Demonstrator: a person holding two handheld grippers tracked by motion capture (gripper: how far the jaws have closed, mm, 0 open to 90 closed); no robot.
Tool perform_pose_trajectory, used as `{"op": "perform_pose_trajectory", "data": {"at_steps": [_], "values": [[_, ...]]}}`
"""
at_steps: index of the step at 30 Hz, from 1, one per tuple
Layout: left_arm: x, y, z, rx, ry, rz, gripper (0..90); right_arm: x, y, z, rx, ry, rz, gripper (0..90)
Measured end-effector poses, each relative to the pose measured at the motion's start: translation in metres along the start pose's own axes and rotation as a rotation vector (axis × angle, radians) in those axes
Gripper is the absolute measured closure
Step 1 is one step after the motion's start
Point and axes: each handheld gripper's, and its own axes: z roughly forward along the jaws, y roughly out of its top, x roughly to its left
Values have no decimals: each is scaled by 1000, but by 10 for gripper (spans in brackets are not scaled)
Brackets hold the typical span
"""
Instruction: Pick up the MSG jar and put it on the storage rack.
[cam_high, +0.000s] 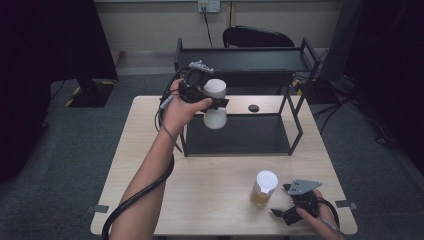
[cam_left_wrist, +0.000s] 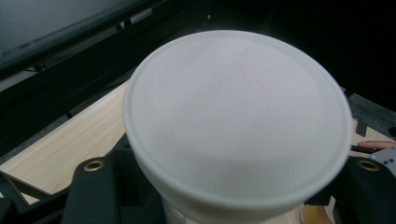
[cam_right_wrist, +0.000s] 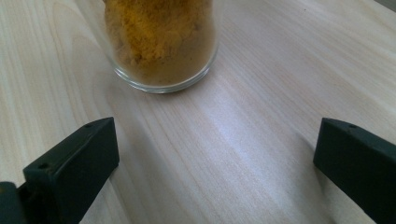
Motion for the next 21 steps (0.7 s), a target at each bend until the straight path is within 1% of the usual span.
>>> {"op": "perform_pose_trajectory", "data": {"at_steps": [3,9,17,21], "values": [[-1,6,-2,-4,11,-1,347,0,0,0,0,0,0,0],[-1,15,-6,-11,9,-1,347,0,0,0,0,0,0,0],[-4,33,-17,-18,14,14,347,0,0,0,0,0,0,0],[-5,43,-20,-10,17,23,347,0,0,0,-1,0,-2,0]]}}
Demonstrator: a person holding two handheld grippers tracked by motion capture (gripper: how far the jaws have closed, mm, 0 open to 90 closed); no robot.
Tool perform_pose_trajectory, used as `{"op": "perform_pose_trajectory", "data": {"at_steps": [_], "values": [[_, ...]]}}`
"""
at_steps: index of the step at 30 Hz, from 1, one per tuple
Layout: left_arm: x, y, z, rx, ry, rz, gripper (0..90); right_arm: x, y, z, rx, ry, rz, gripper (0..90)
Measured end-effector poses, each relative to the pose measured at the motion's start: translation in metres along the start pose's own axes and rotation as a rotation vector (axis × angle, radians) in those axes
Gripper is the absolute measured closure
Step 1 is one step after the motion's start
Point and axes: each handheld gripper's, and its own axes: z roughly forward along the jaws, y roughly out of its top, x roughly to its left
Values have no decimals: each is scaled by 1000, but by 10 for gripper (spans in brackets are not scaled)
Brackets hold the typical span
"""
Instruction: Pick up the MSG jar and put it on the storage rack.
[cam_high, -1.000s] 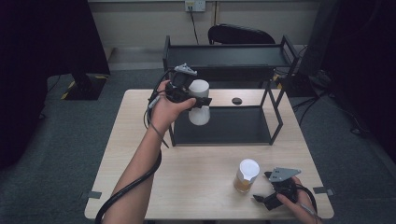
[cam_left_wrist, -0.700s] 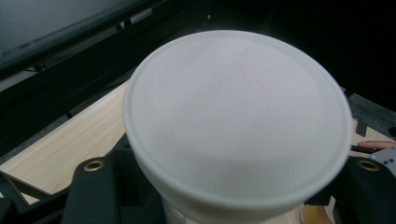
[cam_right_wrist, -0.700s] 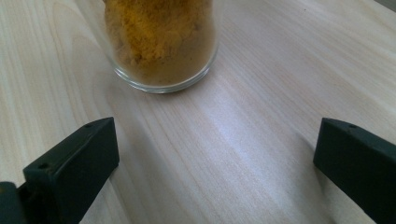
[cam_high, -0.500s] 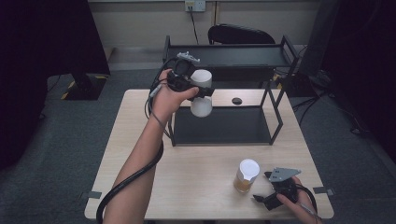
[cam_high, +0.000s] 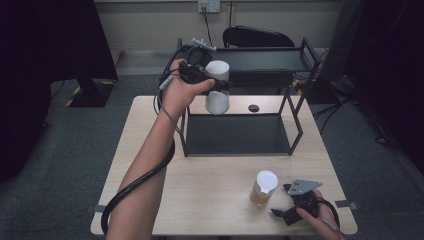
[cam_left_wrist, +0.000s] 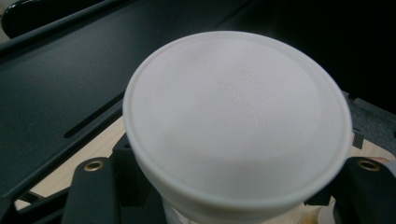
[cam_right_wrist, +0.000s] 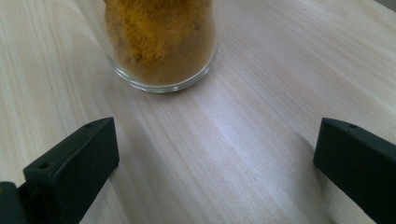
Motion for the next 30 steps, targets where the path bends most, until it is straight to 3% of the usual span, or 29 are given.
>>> {"op": "perform_pose_trajectory", "data": {"at_steps": [22,30], "values": [[5,39,-9,-20,-10,13,347,0,0,0,-1,0,1,0],[7,62,-9,-25,-2,21,347,0,0,0,-1,0,2,0]]}}
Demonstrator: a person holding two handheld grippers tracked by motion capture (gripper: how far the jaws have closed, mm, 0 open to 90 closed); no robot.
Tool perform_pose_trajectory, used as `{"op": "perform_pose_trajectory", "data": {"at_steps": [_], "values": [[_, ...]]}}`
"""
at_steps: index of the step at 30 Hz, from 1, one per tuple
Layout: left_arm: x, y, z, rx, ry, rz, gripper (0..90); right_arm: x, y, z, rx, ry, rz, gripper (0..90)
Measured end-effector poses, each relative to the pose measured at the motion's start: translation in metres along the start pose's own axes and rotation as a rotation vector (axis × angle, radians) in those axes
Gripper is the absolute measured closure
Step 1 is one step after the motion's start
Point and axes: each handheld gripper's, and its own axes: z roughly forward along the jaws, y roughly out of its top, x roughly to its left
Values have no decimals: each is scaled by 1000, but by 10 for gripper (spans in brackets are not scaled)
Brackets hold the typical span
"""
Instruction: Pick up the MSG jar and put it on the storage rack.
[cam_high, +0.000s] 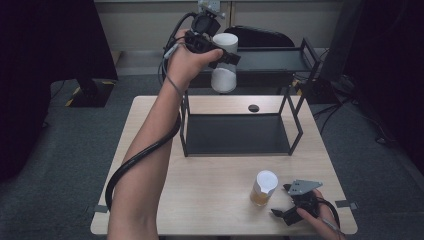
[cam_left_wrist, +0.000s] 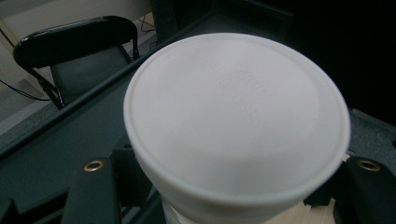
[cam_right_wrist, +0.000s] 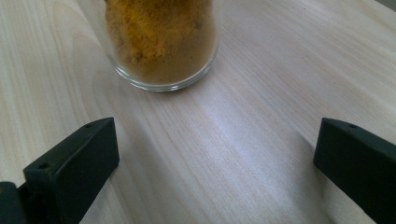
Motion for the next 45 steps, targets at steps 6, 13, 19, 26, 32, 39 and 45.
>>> {"op": "perform_pose_trajectory", "data": {"at_steps": [6,13,19,26,32,39,45], "values": [[2,13,1,-5,13,-3,347,0,0,0,0,0,0,0],[6,26,2,-15,23,-3,346,0,0,0,-1,0,0,0],[12,35,5,-17,35,2,347,0,0,0,-1,0,0,0],[25,38,17,-15,57,-15,347,0,0,0,0,0,0,0],[35,38,27,-11,68,-31,347,0,0,0,0,0,1,0],[45,38,40,-3,74,-33,347,0,0,0,0,0,0,0],[47,32,45,-7,75,-32,346,0,0,0,0,0,0,0]]}}
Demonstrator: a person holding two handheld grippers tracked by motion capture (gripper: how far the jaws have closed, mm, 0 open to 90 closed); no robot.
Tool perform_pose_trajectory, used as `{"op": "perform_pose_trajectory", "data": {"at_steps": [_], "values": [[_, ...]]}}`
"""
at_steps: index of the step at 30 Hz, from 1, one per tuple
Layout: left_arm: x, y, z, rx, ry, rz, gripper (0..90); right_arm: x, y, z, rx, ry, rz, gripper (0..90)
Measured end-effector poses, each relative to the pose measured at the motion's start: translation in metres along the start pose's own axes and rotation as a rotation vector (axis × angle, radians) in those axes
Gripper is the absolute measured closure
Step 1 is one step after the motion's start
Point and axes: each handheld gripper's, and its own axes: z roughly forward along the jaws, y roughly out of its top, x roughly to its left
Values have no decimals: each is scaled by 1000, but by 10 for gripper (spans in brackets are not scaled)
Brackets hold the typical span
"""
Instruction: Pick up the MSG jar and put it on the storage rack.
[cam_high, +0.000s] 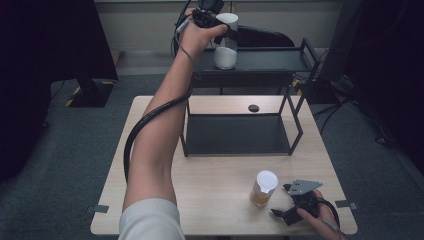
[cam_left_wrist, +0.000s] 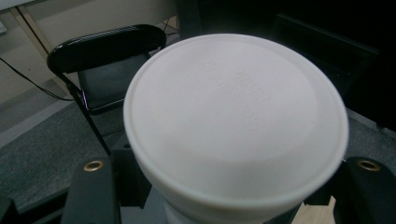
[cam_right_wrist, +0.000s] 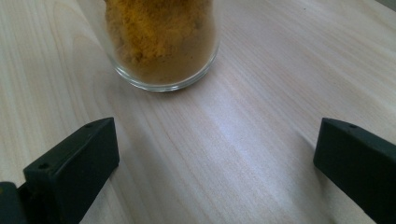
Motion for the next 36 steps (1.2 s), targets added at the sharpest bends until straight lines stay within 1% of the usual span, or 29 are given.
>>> {"op": "perform_pose_trajectory", "data": {"at_steps": [5,7,11,14,15,16,17,20,22,23,25,27,30,32,33,34,36], "values": [[-2,-1,1,-2,9,11,346,0,0,0,0,0,0,0],[-2,-2,1,-4,7,24,345,0,0,0,0,0,0,0],[-3,-6,0,-17,10,25,344,0,0,0,0,0,0,0],[-6,-7,0,-21,19,27,342,0,0,0,0,0,1,0],[-7,-8,0,-25,22,20,336,0,0,0,0,0,0,0],[-8,-9,-1,-34,25,1,295,0,0,0,0,0,0,0],[-9,-9,-2,-40,30,-13,233,0,0,0,1,0,1,0],[-13,-11,-6,-44,52,-46,123,0,0,0,1,0,1,0],[-14,-16,-9,-63,51,-56,100,0,0,0,0,0,0,0],[-15,-18,-11,-63,53,-58,88,0,0,0,0,0,0,0],[-19,-22,-15,-71,69,-53,70,0,0,0,0,0,0,0],[-21,-26,-19,-82,73,-65,46,0,0,0,0,0,0,0],[-22,-35,-26,-102,63,-76,26,0,0,0,0,0,0,0],[-25,-40,-31,-101,60,-71,5,0,0,0,1,0,1,0],[-25,-44,-33,-109,53,-66,5,0,0,0,0,0,0,0],[-24,-47,-35,-112,38,-72,5,0,0,0,0,0,0,0],[-25,-54,-38,-112,25,-66,5,0,0,0,0,0,0,0]]}}
